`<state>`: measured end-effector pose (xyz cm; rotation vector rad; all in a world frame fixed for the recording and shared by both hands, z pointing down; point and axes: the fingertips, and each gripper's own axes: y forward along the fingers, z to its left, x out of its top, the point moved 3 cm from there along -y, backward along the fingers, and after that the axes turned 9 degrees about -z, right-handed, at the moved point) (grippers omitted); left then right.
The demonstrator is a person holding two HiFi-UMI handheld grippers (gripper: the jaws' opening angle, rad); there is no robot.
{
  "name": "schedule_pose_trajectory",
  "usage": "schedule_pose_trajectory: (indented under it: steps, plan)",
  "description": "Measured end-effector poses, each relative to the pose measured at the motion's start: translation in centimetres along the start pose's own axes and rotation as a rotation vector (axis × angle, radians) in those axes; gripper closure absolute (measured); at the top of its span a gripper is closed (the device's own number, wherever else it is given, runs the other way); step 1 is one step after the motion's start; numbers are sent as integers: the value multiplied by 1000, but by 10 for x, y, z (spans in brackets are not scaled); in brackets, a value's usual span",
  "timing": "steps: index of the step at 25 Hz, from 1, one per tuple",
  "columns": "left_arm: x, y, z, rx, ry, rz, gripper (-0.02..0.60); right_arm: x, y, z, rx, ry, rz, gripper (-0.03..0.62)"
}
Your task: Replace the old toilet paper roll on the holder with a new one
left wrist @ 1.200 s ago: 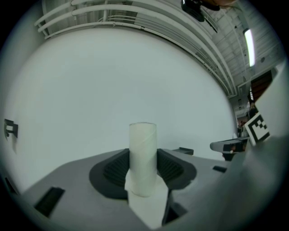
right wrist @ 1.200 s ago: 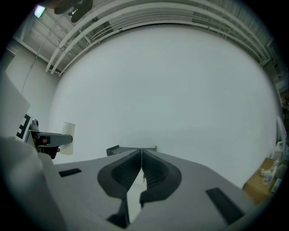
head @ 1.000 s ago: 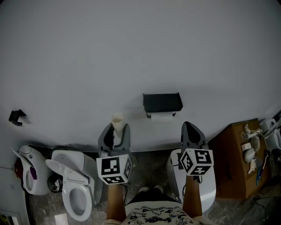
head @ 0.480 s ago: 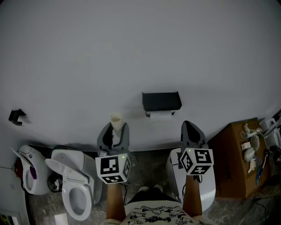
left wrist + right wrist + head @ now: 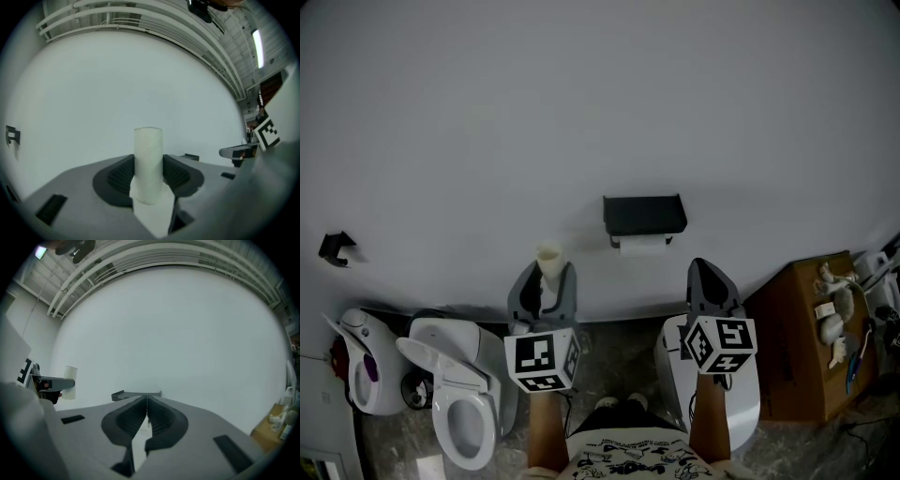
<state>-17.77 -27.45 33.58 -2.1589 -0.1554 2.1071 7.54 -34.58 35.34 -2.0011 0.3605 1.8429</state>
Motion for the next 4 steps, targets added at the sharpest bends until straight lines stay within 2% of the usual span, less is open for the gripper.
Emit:
schedule_pose_trajectory:
  steps: [4]
  plan:
    - [-1, -2, -2, -3, 4, 0, 393, -1, -1, 1, 6, -3, 4, 571]
